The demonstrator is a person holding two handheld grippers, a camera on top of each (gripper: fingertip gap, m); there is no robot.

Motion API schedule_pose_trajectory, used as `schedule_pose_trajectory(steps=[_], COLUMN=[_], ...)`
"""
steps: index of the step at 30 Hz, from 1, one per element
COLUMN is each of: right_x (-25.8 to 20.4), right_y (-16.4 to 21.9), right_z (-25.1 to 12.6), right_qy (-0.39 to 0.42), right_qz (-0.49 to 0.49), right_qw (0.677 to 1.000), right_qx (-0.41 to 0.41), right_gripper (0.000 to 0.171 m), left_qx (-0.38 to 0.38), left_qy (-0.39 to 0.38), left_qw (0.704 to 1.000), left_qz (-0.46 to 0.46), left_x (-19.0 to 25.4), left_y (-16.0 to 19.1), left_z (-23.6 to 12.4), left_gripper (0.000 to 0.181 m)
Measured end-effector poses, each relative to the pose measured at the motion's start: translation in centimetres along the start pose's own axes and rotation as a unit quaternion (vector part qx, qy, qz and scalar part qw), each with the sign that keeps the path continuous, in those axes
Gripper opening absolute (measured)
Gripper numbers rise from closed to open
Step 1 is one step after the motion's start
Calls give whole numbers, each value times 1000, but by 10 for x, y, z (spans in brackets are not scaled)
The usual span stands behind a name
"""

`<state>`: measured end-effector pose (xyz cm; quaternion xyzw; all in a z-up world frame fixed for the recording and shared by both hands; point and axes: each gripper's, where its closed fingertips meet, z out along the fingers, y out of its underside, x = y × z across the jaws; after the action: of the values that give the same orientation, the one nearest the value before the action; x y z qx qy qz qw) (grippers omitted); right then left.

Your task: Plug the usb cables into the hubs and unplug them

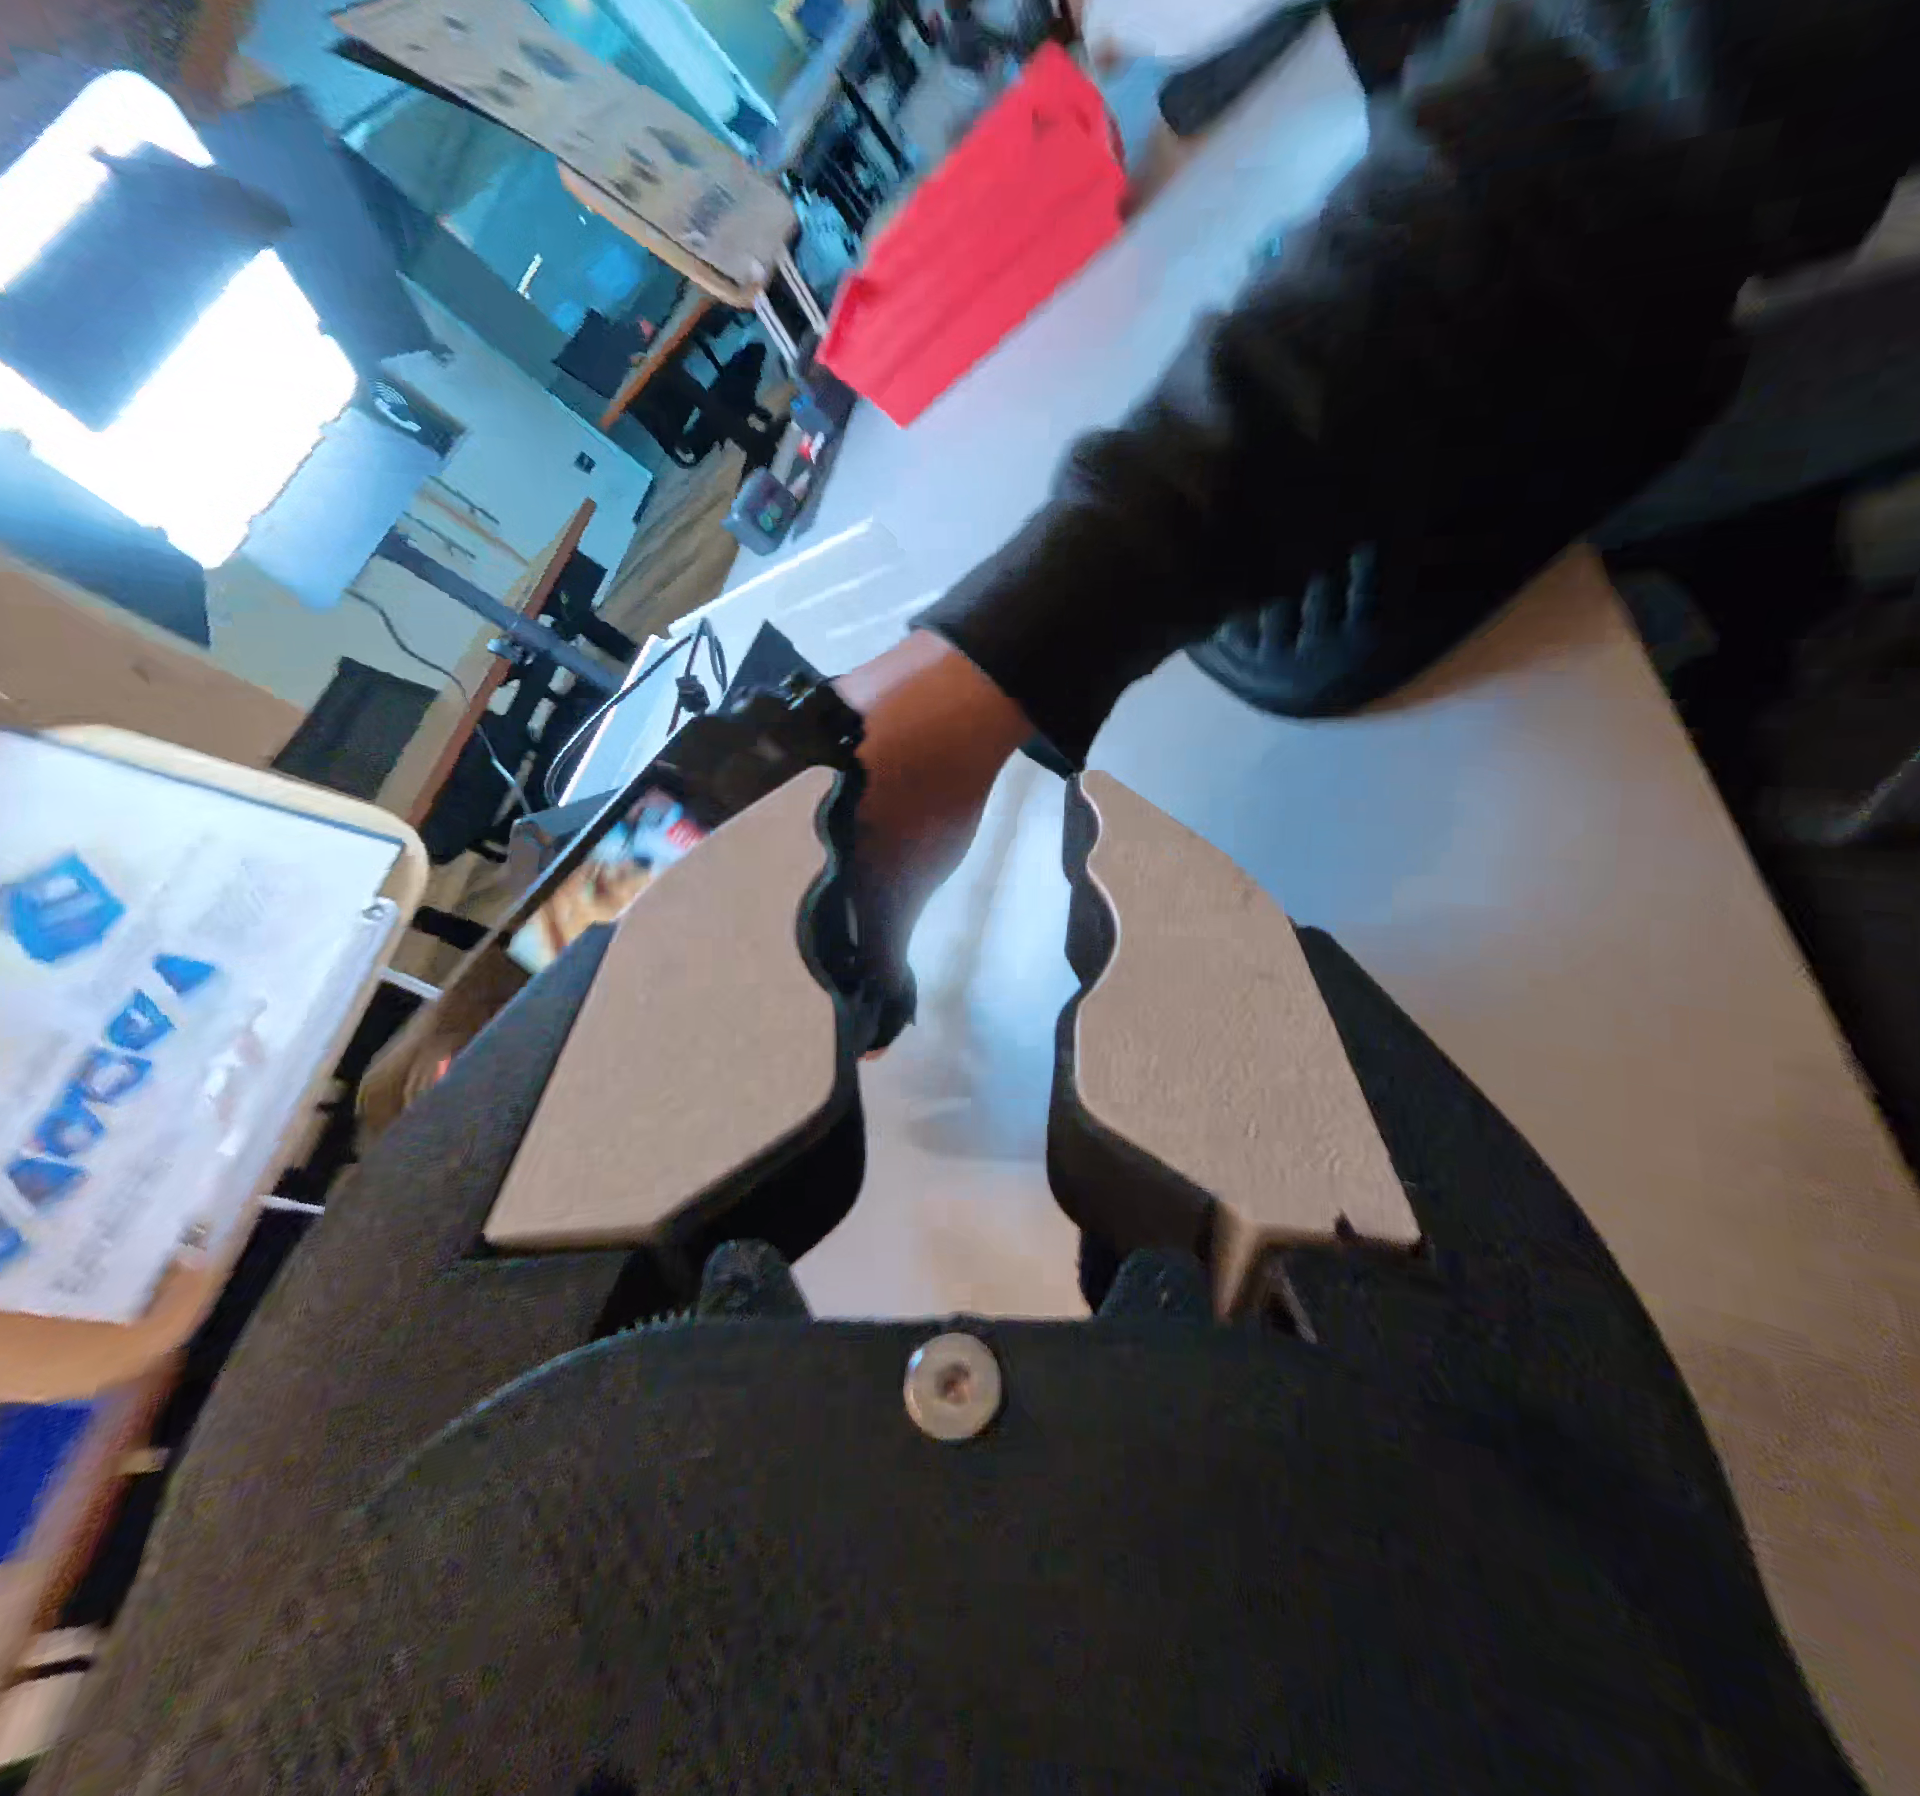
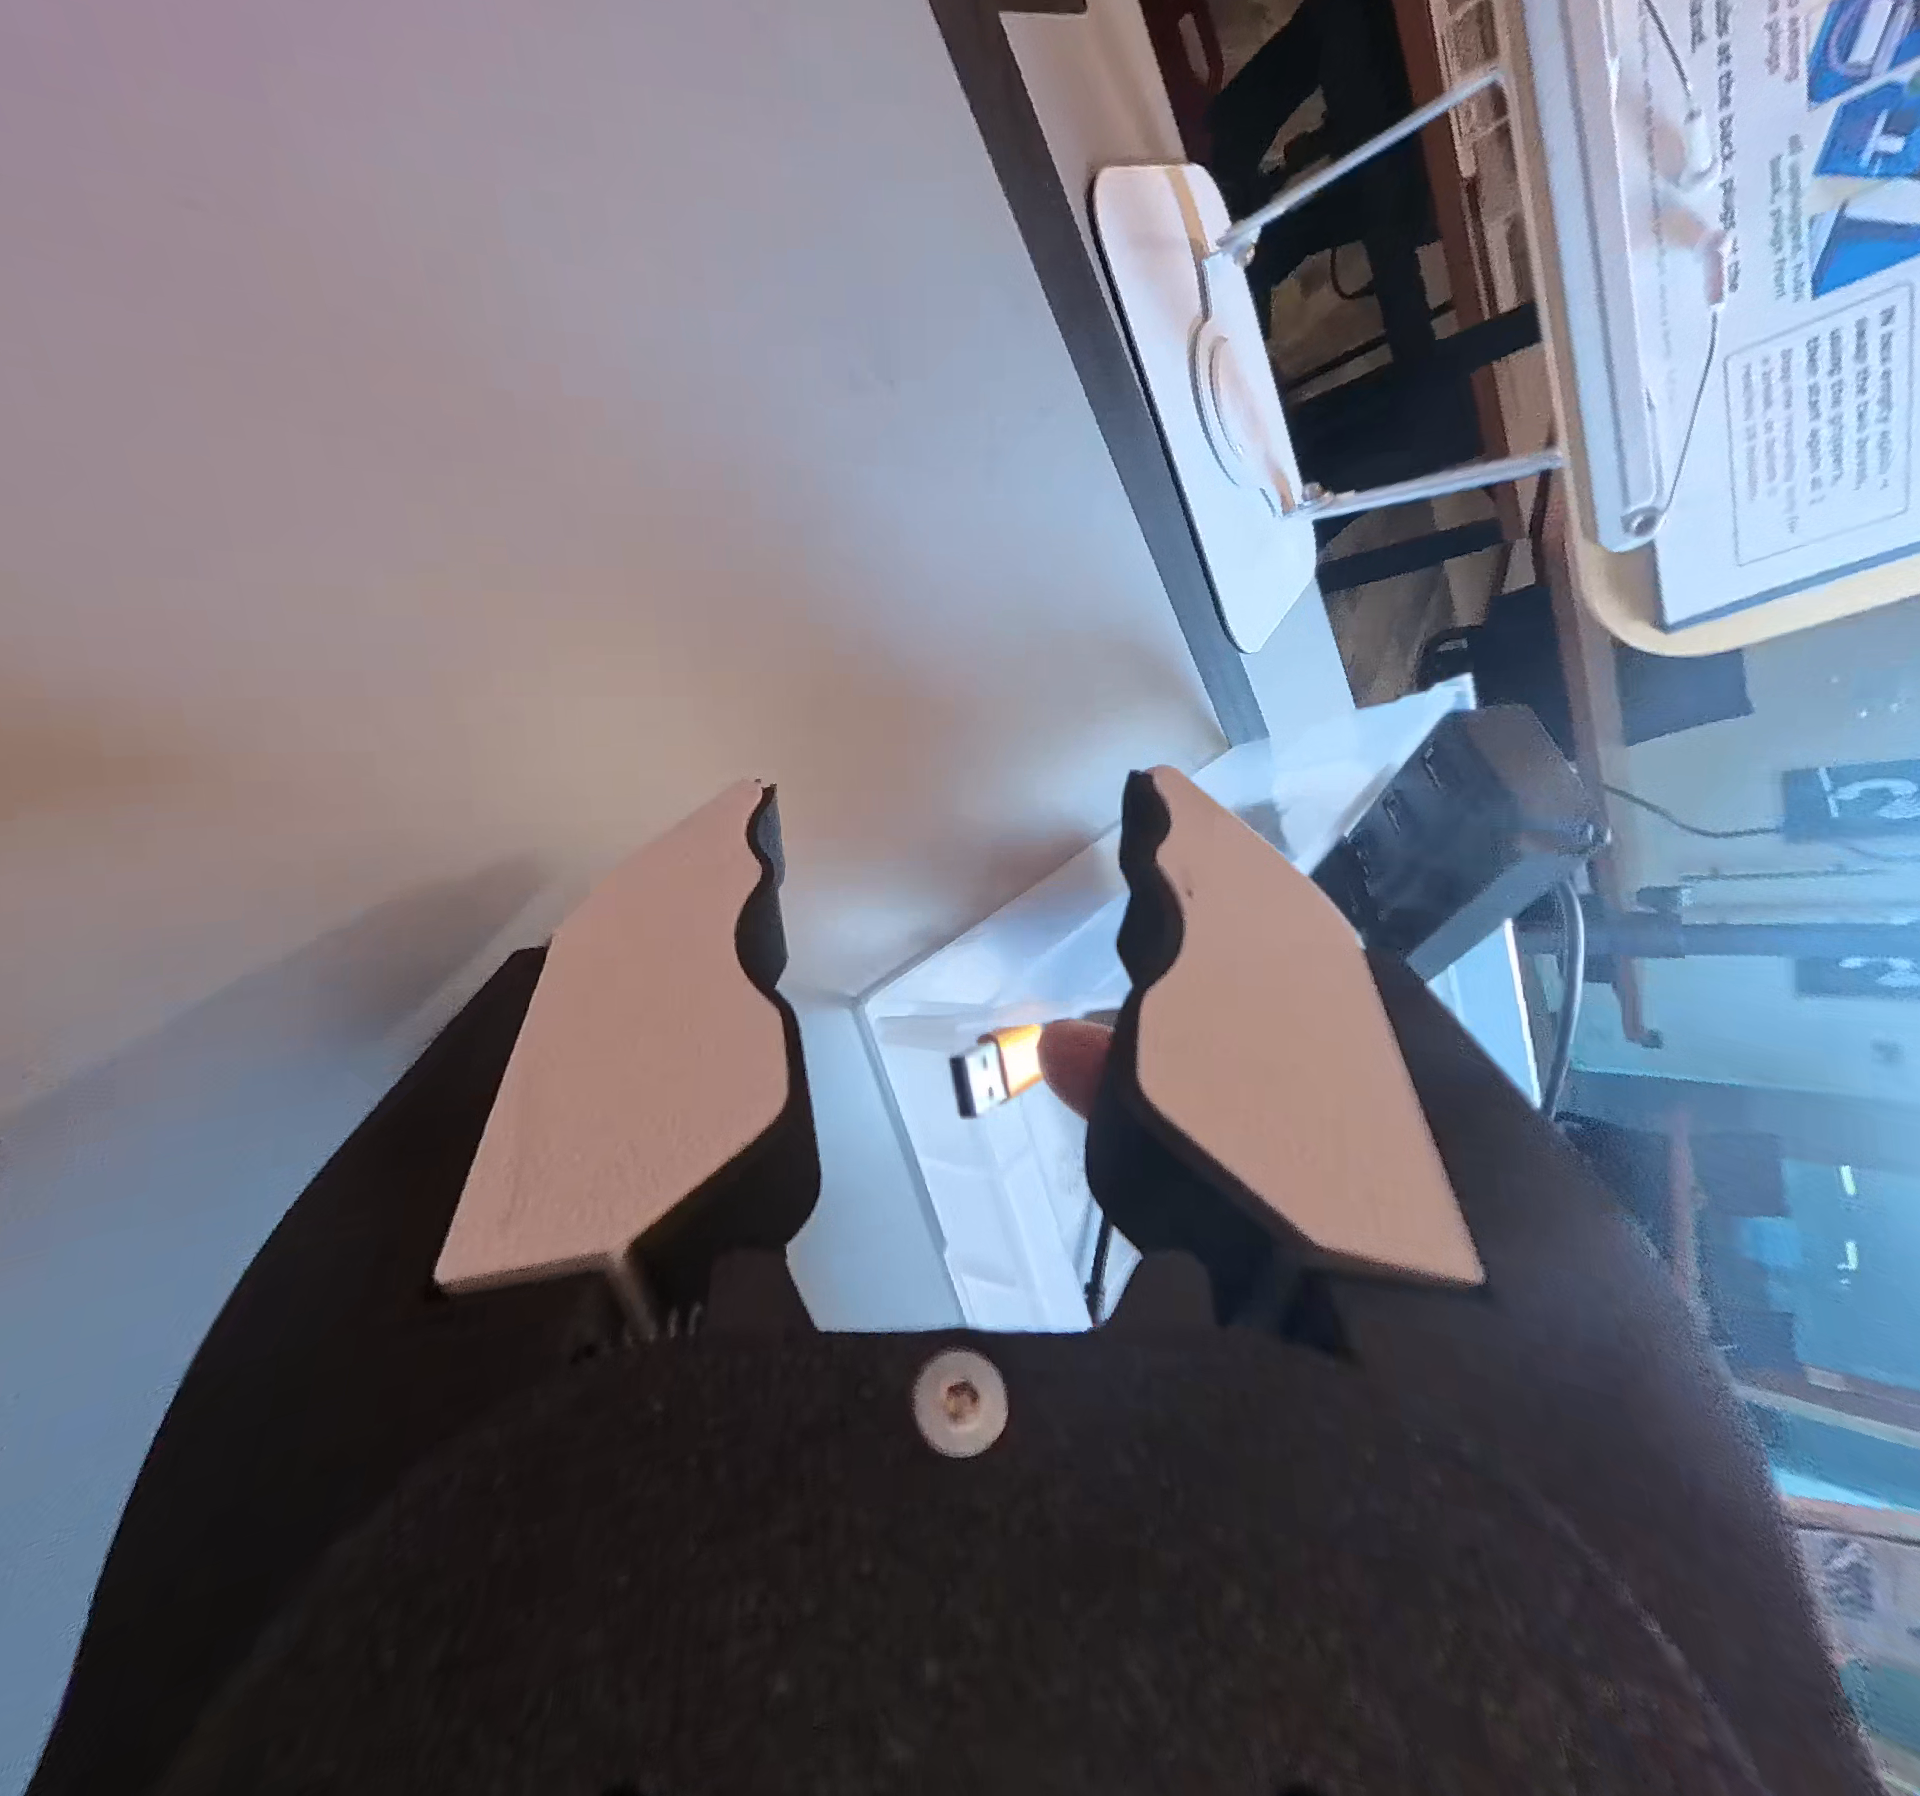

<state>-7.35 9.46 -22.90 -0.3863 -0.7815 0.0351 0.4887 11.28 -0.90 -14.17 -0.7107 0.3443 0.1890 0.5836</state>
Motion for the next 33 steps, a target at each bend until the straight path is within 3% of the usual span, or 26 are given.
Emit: schedule_pose_trajectory(steps=[2,15,25,33], right_x=[-8,-28,-25,-24], right_y=[-2,0,3,1], right_z=[1,4,5,7], right_qy=[-3,-16,-39,-63], right_qz=[-14,-48,-14,38], right_qw=[1000,999,999,997], right_qx=[-3,-19,-14,4], right_gripper=[63,64,64,65], left_qx=[-30,-96,5,52], left_qy=[7,37,-12,-39], left_qw=[998,993,999,991], left_qz=[49,49,-44,-117], left_x=[12,21,-5,-25], left_y=[6,25,7,15], left_z=[15,34,8,-7], left_gripper=[41,44,42,37])
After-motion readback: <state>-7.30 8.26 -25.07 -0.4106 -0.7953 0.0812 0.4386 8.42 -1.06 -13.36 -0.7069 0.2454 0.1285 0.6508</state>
